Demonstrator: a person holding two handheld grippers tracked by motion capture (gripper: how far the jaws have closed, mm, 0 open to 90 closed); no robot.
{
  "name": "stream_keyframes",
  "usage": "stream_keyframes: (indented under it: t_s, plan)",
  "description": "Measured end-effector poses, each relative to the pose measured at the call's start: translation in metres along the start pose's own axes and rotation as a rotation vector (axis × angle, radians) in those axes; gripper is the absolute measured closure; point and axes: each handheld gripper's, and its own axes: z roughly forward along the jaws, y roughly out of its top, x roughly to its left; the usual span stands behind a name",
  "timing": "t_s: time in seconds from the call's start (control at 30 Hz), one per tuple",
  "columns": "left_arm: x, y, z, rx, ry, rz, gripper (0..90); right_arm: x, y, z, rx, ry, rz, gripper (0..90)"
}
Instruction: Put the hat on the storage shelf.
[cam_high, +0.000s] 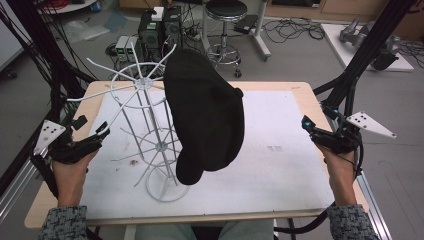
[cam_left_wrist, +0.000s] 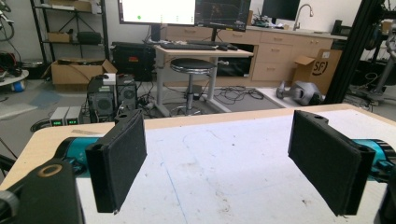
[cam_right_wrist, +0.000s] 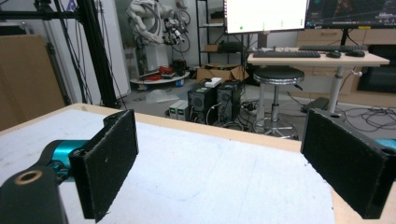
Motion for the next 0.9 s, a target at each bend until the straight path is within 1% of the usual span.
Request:
stream_keyframes:
  t_s: [0.13, 0.37, 0.43, 0.5, 0.6, 0.67, 0.9]
  plan:
    - [0.000, 0.000, 0.000, -0.001, 0.005, 0.003, 19.4, -0.002, -0.009, 0.001, 0.000, -0.007, 0.029, 10.4]
    - [0.000, 0.000, 0.000, 0.000, 0.007, 0.005, 19.4, -0.001, -0.027, 0.004, 0.030, -0.005, 0.058, 10.4]
    - [0.000, 0.000, 0.000, -0.001, 0.007, 0.005, 19.4, -0.001, -0.032, 0.006, 0.046, -0.006, 0.057, 10.4]
    - [-0.001, 0.000, 0.000, 0.003, 0.006, 0.008, 19.4, -0.002, -0.036, 0.006, 0.049, -0.005, 0.062, 10.4]
    - [-0.001, 0.000, 0.000, 0.003, 0.005, 0.010, 19.4, -0.002, -0.043, 0.009, 0.074, -0.006, 0.053, 10.4]
    - [0.000, 0.000, 0.000, 0.002, 0.006, 0.008, 19.4, -0.001, -0.046, 0.010, 0.089, -0.004, 0.055, 10.4]
    - [0.000, 0.000, 0.000, 0.004, 0.007, 0.011, 19.4, -0.001, -0.046, 0.010, 0.084, -0.004, 0.055, 10.4]
